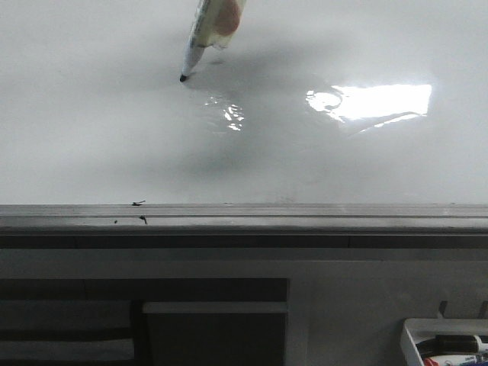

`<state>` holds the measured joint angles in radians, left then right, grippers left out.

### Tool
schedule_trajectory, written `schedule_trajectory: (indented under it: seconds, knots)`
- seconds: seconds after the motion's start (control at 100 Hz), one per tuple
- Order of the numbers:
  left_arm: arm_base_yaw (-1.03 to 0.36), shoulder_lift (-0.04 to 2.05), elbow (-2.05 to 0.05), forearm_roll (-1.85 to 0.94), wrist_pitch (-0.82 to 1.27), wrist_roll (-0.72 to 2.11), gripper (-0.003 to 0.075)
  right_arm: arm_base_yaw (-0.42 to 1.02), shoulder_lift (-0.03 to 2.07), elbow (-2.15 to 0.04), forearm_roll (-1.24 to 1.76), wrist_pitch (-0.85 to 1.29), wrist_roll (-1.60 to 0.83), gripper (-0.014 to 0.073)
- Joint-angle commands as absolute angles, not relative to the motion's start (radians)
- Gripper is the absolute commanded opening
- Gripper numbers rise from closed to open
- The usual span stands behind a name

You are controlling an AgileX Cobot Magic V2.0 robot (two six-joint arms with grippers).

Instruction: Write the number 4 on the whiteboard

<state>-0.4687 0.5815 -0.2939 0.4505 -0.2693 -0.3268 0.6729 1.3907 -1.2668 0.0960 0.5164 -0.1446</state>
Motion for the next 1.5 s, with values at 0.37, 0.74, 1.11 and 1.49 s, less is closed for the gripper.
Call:
schedule_trajectory:
  seconds: [0.37, 0.74, 1.11, 1.49]
  knots:
    - [-0.467, 0.581, -0.319, 0.434, -0.337, -0.337, 0.0417, 0.624, 1.293, -1.179, 0.105, 0.519, -0.140, -0.0060]
    - [-0.467, 0.581, -0.319, 0.434, -0.337, -0.337, 0.0417, 0.644, 1.244, -1.240, 0.158, 0.547, -0.142, -0.0061]
    - [-0.467, 0.581, -0.319, 0.434, -0.337, -0.337, 0.0417, 0.600, 1.338, -1.219, 0.150, 0.560, -0.156, -0.0061]
    - [-0.501, 0.612, -0.319, 0.529, -0.341, -0.338, 0.0417, 0.641, 1.317, -1.151, 0.191, 0.551, -0.156, -0.0061]
